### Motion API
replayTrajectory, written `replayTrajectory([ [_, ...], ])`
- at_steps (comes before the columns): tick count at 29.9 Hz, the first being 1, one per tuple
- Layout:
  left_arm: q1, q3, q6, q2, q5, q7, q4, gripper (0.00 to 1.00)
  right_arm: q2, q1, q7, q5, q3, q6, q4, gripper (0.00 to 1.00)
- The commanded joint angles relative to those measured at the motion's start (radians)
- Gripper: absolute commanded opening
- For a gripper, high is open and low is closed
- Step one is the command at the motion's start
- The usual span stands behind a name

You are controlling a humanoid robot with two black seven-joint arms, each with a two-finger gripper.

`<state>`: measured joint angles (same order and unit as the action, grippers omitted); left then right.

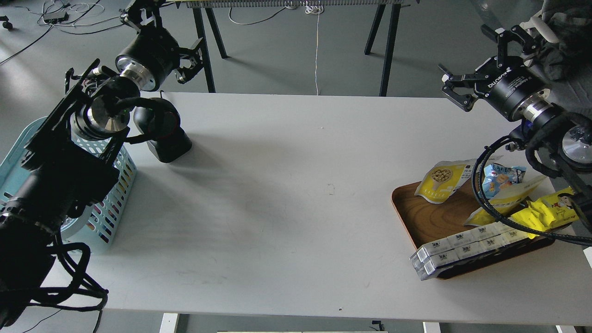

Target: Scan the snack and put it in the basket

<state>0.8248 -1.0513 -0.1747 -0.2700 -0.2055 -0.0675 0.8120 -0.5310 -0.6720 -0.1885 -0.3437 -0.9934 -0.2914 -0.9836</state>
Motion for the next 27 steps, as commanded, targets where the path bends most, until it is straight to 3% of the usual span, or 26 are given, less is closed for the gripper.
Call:
replayTrajectory([
  [1, 0.0, -0.013, 0.007, 0.001, -0.002, 0.003, 0.0, 1.0, 0.017, -0.001, 0.0, 0.002, -0.004, 0.0, 0.011, 0.99],
  [6, 0.013, -0.009, 0.015, -0.006, 0.001, 0.055, 0.013, 1.0, 0.022, 0.0, 0.0, 0.002, -0.01, -0.002, 0.023, 0.99],
  [21, 0.059, -0.018, 0.006, -0.012, 0.011, 0.055, 0.001, 1.0, 0.029, -0.02, -0.017, 0.003, 0.025, -0.029, 0.088, 0.99],
  [27, 0.065, -0.013, -0.009, -0.023, 0.008, 0.043, 0.019, 1.0, -0.01, -0.148, -0.017, 0.005, 0.23, -0.032, 0.14, 0.99],
])
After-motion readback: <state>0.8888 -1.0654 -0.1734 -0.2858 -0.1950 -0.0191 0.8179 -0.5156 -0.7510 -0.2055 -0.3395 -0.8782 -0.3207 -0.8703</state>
